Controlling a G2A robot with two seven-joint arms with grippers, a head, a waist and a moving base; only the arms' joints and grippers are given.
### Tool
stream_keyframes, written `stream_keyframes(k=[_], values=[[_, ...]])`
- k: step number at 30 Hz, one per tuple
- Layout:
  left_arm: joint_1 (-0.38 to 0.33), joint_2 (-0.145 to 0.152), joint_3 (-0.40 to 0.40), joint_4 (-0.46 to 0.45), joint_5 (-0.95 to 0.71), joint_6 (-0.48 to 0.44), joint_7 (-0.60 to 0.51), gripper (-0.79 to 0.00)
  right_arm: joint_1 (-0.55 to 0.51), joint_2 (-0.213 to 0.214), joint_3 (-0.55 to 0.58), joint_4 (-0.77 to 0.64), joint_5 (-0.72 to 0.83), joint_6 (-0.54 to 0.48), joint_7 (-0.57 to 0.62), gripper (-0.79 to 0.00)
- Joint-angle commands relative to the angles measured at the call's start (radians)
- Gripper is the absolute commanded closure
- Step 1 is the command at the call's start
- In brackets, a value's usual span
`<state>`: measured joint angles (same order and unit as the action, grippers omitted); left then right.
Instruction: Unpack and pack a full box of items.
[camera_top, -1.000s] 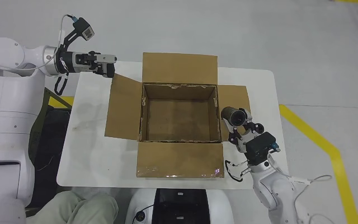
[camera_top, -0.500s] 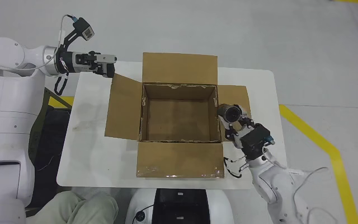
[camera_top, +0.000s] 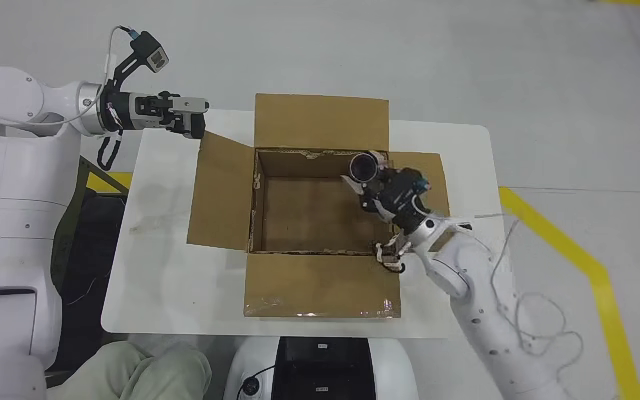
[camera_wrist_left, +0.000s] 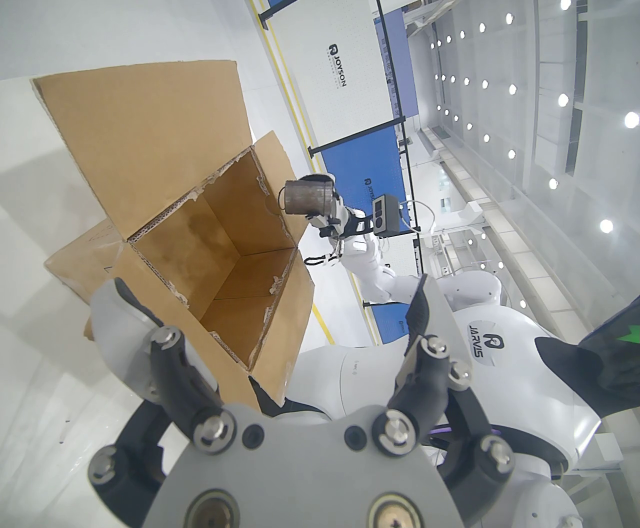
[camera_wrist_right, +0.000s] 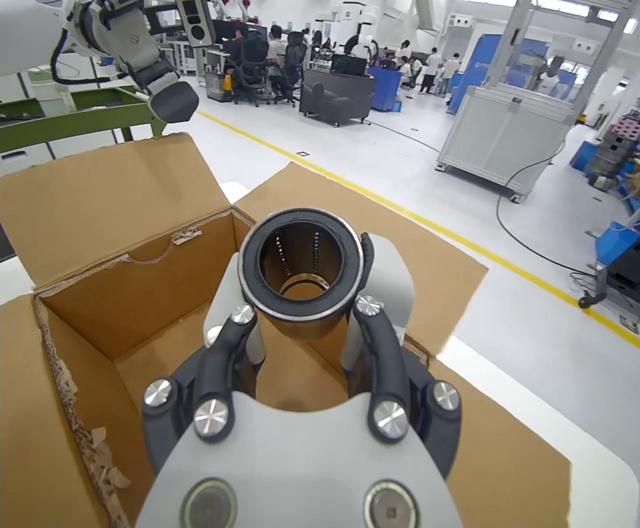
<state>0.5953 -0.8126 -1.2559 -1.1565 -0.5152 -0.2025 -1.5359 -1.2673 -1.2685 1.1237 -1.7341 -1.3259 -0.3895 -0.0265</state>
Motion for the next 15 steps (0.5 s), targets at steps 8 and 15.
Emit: stream_keyframes(k=[8, 15], values=[[0.0, 0.0, 0.0, 0.0, 0.0, 0.0, 0.0, -0.785, 0.15, -0.042, -0.156, 0.168, 0.083, -0.013, 0.011, 0.0], [0.0, 0.0, 0.0, 0.0, 0.0, 0.0, 0.0, -0.785, 0.244, -0.076, -0.241, 0.291, 0.13, -0.018, 0.024, 0.0]])
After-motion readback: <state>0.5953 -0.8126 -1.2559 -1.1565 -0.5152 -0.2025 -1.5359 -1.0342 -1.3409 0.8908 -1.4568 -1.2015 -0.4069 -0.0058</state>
